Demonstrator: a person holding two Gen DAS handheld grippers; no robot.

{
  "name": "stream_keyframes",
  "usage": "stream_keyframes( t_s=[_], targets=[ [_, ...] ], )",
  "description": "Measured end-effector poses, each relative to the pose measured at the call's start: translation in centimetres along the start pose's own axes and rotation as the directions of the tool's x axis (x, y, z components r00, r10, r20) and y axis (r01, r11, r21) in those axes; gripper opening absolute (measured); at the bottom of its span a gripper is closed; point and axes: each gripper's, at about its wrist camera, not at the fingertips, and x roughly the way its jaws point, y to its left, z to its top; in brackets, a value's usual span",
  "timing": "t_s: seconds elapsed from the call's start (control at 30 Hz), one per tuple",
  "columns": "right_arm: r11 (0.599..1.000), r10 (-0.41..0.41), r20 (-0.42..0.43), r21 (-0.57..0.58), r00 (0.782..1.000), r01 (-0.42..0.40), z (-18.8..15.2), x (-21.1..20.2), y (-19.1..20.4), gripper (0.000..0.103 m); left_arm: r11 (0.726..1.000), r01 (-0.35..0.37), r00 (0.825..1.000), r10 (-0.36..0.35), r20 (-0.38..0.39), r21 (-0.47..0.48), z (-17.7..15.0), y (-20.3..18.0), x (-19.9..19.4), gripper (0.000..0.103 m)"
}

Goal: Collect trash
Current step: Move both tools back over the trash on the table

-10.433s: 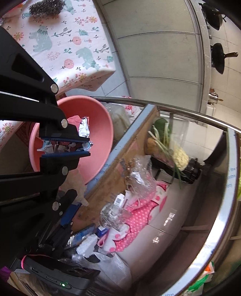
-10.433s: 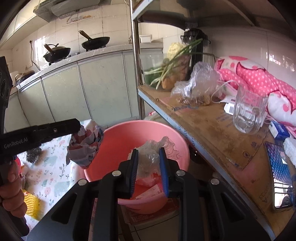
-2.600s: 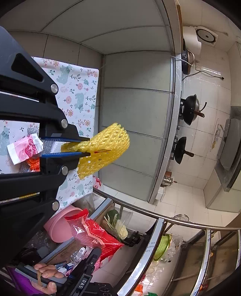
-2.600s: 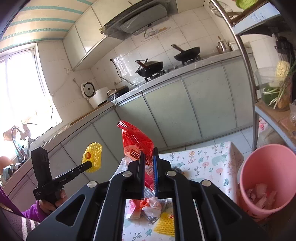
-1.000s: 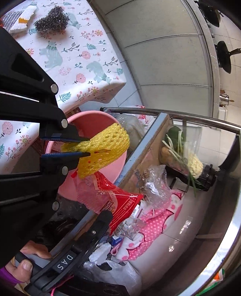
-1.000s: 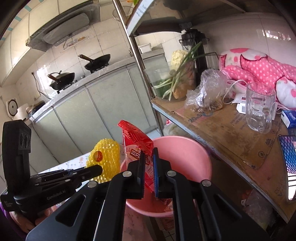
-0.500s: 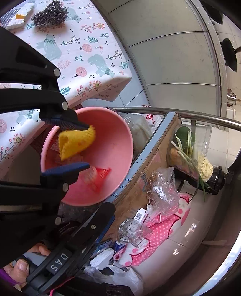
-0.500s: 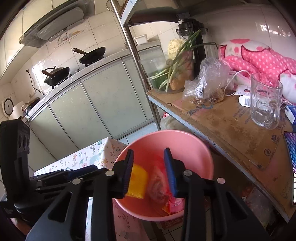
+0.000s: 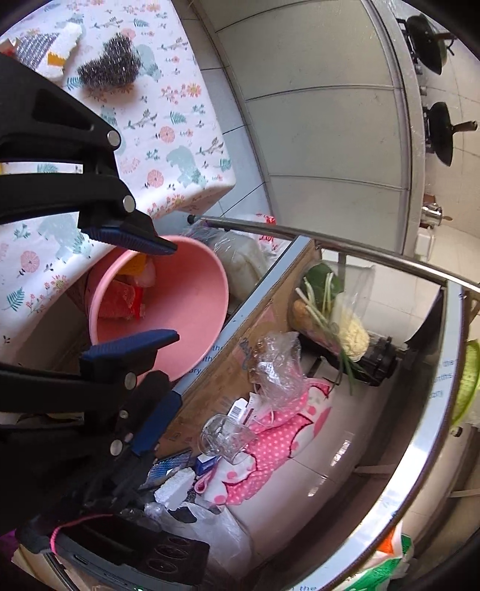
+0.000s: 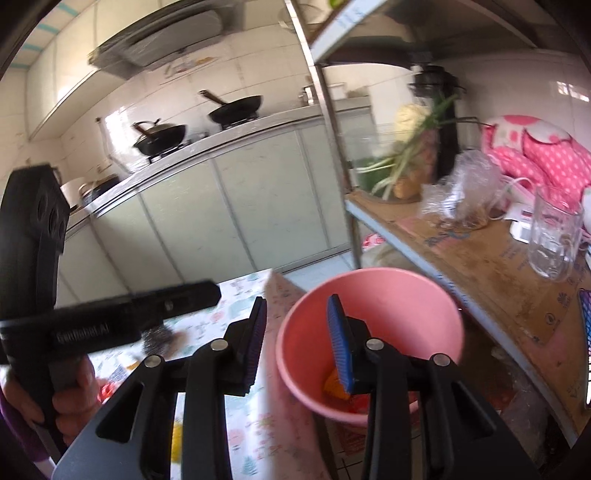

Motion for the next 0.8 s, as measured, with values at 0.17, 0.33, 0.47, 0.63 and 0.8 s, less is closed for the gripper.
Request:
stream_keyframes(
  t_s=[0.17, 0.33, 0.47, 0.63, 0.8],
  targets=[
    [0.995, 0.087, -0.047, -0.035, 0.995, -0.089, -0.7, -0.4, 3.1, 0.035, 0.999, -0.024, 0.998, 0.025, 0.051, -0.025, -0.8, 2.0, -4.4, 0.044],
    [0.971, 0.188, -0.153, -0.122, 0.97, -0.207, -2.6, -0.4, 7.1, 0.035, 0.995, -0.095, 0.988, 0.098, 0.118, -0.033, -2.7, 5.9, -10.1, 0.044],
    [0.946, 0.23, -0.251, -0.169, 0.94, -0.276, -4.4, 0.0, 9.7, 0.035, 0.978, -0.193, 0.967, 0.203, 0.156, -0.078, -5.3, 10.1, -15.0, 0.044],
    [0.931, 0.241, -0.368, -0.175, 0.898, -0.321, -6.7, 0.5, 11.3, 0.035, 0.945, -0.278, 0.947, 0.299, 0.114, -0.171, -9.9, 15.2, -19.3, 0.044],
    [0.935, 0.226, -0.455, -0.148, 0.861, -0.323, -8.5, 2.0, 11.8, 0.042, 0.917, -0.301, 0.949, 0.316, 0.015, -0.263, -15.1, 18.3, -20.3, 0.044]
  ],
)
